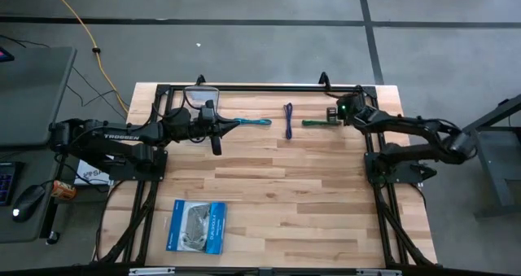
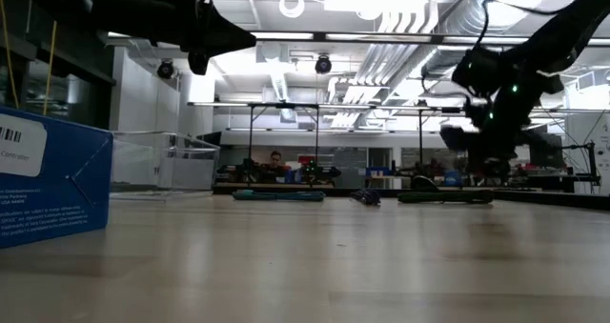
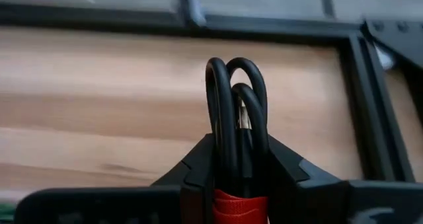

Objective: Pick and place USB-C Cables
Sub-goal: Put the black USB cable into the transparent bin

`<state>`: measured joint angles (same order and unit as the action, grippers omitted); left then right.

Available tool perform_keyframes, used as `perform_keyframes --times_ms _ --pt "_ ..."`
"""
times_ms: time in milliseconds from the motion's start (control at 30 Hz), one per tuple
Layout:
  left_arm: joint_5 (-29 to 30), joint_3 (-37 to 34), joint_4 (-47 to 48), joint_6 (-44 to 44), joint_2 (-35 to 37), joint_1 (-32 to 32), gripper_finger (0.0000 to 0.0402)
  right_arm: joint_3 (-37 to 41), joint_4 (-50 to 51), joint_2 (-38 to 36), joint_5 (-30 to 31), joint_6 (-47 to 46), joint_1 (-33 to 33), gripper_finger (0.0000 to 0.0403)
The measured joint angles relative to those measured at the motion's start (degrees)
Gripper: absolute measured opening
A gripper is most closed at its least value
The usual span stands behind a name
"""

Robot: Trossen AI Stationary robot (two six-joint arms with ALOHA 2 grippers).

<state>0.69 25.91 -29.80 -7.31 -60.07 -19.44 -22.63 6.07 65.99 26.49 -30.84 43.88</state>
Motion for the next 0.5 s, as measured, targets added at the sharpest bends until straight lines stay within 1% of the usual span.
perform_keyframes --times_ms 267,400,500 --pt "0.02 0.0 0.0 0.0 0.0 0.0 0.0 -0.02 -2.33 -12.52 0.33 1.12 -4.49 0.0069" --pt "0.02 0.0 0.0 0.0 0.0 0.0 0.0 -0.07 -4.63 -17.71 0.89 3.63 -5.05 0.0069" --pt "0.02 0.0 0.0 0.0 0.0 0.0 0.0 -0.13 -6.52 -20.66 -0.32 4.74 -5.05 0.0069"
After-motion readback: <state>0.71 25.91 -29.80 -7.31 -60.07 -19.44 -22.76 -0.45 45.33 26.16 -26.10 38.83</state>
